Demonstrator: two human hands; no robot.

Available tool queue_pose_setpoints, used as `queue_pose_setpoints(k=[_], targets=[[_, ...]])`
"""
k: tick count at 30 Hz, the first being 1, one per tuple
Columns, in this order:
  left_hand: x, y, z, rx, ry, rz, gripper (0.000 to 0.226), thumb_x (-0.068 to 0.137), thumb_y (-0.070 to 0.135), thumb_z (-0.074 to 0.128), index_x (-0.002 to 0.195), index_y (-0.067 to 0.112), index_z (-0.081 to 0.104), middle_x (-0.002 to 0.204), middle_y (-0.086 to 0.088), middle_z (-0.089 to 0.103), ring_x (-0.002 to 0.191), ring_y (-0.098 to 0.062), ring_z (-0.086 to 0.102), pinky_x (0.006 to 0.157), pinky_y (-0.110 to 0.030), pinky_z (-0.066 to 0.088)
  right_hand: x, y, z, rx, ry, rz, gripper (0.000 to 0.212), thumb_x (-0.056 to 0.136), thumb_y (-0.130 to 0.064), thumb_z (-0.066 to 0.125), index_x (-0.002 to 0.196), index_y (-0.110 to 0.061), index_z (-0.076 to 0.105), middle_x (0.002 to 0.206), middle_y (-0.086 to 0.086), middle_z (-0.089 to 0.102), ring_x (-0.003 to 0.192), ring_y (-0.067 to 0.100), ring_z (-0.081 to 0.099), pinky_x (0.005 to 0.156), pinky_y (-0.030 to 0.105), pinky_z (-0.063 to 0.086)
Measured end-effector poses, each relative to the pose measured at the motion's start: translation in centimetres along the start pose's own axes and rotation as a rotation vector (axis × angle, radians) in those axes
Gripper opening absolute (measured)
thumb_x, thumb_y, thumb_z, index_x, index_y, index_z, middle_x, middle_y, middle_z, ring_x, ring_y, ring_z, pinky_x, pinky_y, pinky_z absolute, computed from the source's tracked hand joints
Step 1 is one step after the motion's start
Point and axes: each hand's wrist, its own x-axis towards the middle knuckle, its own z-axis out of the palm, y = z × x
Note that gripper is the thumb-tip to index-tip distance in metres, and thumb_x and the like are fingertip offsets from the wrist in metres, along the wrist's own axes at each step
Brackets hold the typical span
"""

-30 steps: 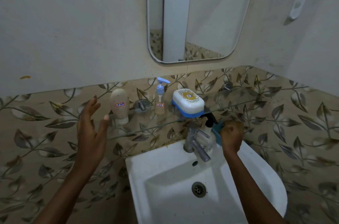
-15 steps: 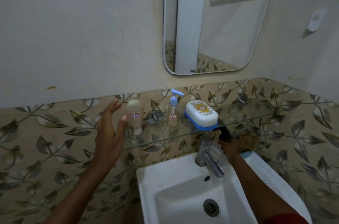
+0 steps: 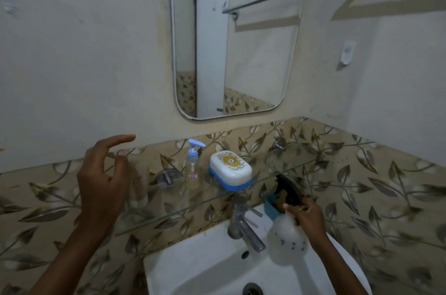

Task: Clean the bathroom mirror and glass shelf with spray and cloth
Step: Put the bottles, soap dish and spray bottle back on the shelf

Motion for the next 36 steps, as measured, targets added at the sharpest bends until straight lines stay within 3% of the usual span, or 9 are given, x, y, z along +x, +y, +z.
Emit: queue_pose_setpoints(k=[5, 9, 13, 15, 23, 26, 29, 32, 36], targets=[[0.1, -0.6, 1.9, -0.002, -0.021, -0.033, 0.030, 0.087, 0.013, 0.044, 0.112, 0.011, 0.061, 0.114, -0.001, 0.061, 0.109, -0.018, 0.053, 0.093, -0.013, 0.035, -1.0, -1.2, -2.7, 0.034, -0.030, -0.014, 0.018, 0.073, -0.002, 0.074, 0.070, -0.009, 0.059, 0.057, 0.005, 0.051, 0.053, 0.019, 0.049, 0.037, 0.017, 0.043], [0.1, -0.9, 3.0, -0.010, -0.033, -0.046, 0.030, 0.086, 0.015, 0.045, 0.111, 0.014, 0.062, 0.112, 0.003, 0.060, 0.108, -0.023, 0.054, 0.093, -0.037, 0.044, -1.1, -2.5, -3.7, 0.129, -0.001, 0.008, 0.014, 0.073, 0.000, 0.073, 0.072, -0.006, 0.061, 0.061, 0.009, 0.054, 0.057, 0.020, 0.052, 0.040, 0.019, 0.048], [0.3, -0.7, 3.0, -0.008, -0.035, -0.049, 0.031, 0.085, 0.012, 0.045, 0.111, 0.014, 0.061, 0.113, 0.004, 0.059, 0.109, -0.012, 0.049, 0.091, -0.011, 0.034, 0.2, -6.5, -4.7, 0.119, 0.039, -0.087, 0.011, 0.077, -0.005, 0.072, 0.073, -0.007, 0.062, 0.055, 0.008, 0.050, 0.054, 0.020, 0.049, 0.042, 0.020, 0.050], [0.3, -1.1, 2.8, -0.001, -0.046, -0.057, 0.031, 0.085, 0.013, 0.045, 0.111, 0.015, 0.061, 0.113, 0.003, 0.060, 0.109, -0.013, 0.049, 0.089, -0.006, 0.032, 1.2, -9.1, -5.5, 0.101, 0.054, -0.150, 0.013, 0.079, -0.008, 0.070, 0.089, -0.007, 0.064, 0.062, 0.006, 0.055, 0.057, 0.019, 0.052, 0.041, 0.018, 0.051], [0.1, -2.3, 1.6, 0.014, -0.094, -0.064, 0.029, 0.083, 0.017, 0.046, 0.107, 0.024, 0.061, 0.110, 0.000, 0.062, 0.106, -0.021, 0.052, 0.084, -0.005, 0.034, 8.4, -17.1, -7.5, 0.075, 0.173, -0.280, 0.034, 0.080, -0.019, 0.070, 0.110, -0.004, 0.063, 0.074, 0.011, 0.060, 0.052, 0.019, 0.052, 0.052, 0.029, 0.050], [0.1, -2.6, 1.3, 0.022, -0.103, -0.059, 0.028, 0.082, 0.023, 0.045, 0.105, 0.033, 0.059, 0.109, 0.003, 0.061, 0.106, -0.021, 0.052, 0.085, -0.008, 0.034, 11.2, -18.4, -6.7, 0.102, 0.188, -0.290, 0.037, 0.081, -0.018, 0.069, 0.112, 0.001, 0.062, 0.091, 0.012, 0.062, 0.057, 0.015, 0.052, 0.048, 0.019, 0.050], [0.2, -2.7, 1.2, 0.025, -0.109, -0.054, 0.030, 0.080, 0.034, 0.042, 0.104, 0.031, 0.060, 0.108, 0.007, 0.061, 0.102, -0.015, 0.051, 0.085, -0.007, 0.034, 13.8, -18.6, -5.6, 0.096, 0.181, -0.264, 0.035, 0.083, -0.016, 0.067, 0.111, 0.005, 0.062, 0.092, 0.013, 0.062, 0.055, 0.011, 0.054, 0.038, 0.010, 0.045], [0.3, -2.8, 1.0, 0.010, -0.123, -0.060, 0.027, 0.080, 0.039, 0.040, 0.100, 0.046, 0.055, 0.104, 0.031, 0.058, 0.102, 0.003, 0.049, 0.085, -0.008, 0.035, 15.5, -17.8, -4.5, 0.059, 0.170, -0.224, 0.033, 0.085, -0.014, 0.065, 0.110, 0.008, 0.061, 0.076, 0.011, 0.059, 0.040, 0.002, 0.054, 0.035, 0.010, 0.043], [0.3, -2.8, 1.2, 0.017, -0.160, -0.079, 0.027, 0.079, 0.043, 0.039, 0.101, 0.047, 0.054, 0.106, 0.043, 0.051, 0.104, 0.013, 0.045, 0.083, -0.005, 0.034, 16.9, -17.0, -3.3, -0.016, 0.137, -0.178, 0.033, 0.086, -0.013, 0.063, 0.112, 0.008, 0.060, 0.090, 0.015, 0.058, 0.056, 0.015, 0.049, 0.033, 0.011, 0.042]])
